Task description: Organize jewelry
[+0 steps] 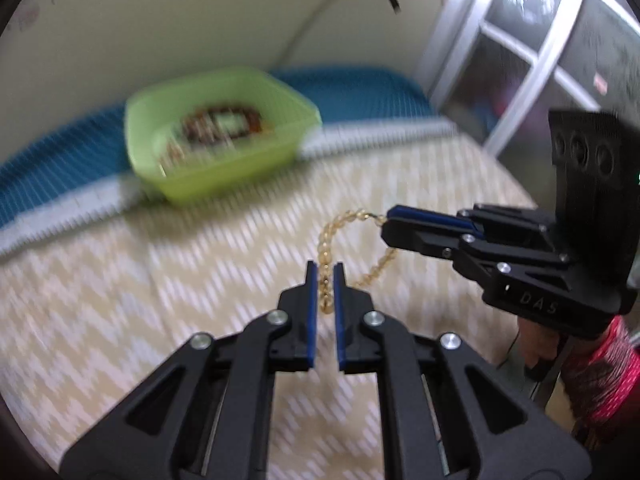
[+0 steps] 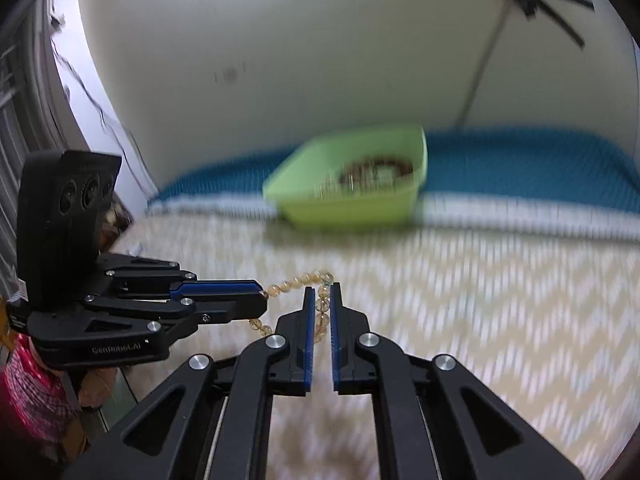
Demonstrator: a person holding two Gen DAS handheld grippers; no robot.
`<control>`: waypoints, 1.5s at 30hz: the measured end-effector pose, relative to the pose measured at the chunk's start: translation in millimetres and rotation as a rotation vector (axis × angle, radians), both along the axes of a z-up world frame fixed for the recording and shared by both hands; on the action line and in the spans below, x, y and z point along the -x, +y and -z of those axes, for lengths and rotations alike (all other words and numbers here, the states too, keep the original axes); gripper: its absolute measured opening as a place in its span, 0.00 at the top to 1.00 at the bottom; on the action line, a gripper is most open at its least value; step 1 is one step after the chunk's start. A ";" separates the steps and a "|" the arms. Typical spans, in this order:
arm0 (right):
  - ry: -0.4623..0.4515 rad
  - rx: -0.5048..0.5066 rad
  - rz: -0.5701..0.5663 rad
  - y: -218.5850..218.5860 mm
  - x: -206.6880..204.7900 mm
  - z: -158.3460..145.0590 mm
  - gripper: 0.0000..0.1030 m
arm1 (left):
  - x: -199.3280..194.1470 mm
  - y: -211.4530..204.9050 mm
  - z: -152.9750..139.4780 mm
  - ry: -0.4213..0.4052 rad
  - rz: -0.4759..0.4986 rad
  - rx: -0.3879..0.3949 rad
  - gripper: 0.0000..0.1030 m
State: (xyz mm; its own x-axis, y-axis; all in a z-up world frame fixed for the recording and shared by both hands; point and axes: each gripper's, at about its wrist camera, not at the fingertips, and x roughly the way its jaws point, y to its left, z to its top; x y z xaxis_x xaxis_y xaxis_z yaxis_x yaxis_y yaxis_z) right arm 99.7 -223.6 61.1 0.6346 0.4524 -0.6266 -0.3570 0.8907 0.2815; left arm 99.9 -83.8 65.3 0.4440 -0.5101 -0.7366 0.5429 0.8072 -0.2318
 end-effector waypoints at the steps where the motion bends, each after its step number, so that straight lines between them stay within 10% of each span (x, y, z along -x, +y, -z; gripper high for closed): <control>1: -0.020 -0.004 0.001 0.9 -7.0 -8.5 1.00 | -6.7 2.9 -11.3 -0.021 -0.011 0.009 0.94; 7: -0.123 -0.033 0.049 9.2 -66.8 -47.3 1.00 | -62.5 13.4 -54.3 -0.159 -0.112 0.036 0.93; 11: -0.134 -0.019 0.155 10.0 -99.2 -38.6 1.00 | -100.5 21.4 -43.0 -0.181 -0.277 -0.029 0.50; 21: -0.014 -0.203 0.075 25.2 -5.3 8.2 1.00 | -9.7 110.4 -28.6 -0.140 -0.345 0.064 0.50; 32: 0.175 -0.116 -0.260 142.3 59.2 50.9 1.00 | 118.3 227.0 27.7 -0.011 -0.561 0.169 0.50; 45: 0.435 -0.220 -0.273 218.7 16.9 70.9 1.00 | 145.6 238.4 60.3 0.093 -0.562 0.225 0.61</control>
